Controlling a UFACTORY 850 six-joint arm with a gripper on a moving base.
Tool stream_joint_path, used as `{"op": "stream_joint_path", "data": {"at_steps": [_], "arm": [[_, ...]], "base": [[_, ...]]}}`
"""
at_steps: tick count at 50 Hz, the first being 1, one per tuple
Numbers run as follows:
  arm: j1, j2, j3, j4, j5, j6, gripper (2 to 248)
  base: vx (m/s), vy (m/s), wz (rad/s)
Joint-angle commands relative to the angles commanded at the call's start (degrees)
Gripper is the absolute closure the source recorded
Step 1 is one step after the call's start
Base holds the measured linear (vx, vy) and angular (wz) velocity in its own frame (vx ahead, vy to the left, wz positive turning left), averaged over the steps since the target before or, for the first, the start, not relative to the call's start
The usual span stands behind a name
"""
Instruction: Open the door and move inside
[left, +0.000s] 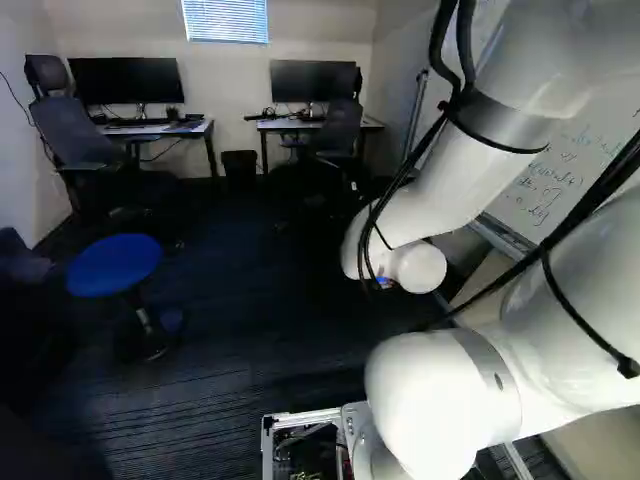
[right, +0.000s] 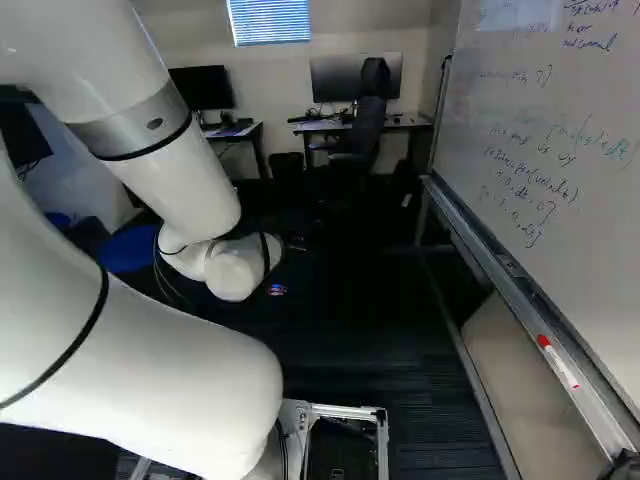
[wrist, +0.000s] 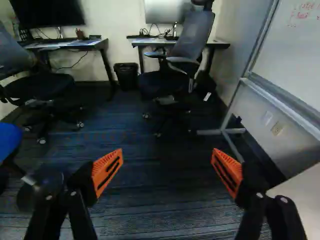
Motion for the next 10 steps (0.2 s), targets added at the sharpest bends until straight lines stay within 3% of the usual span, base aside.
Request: {"op": "stream_joint_path", "data": {"at_steps": [10], "arm": [[0.0,0.0,0.0,0.0,0.0,0.0,3]], "base": [[0.000,0.000,0.000]]}}
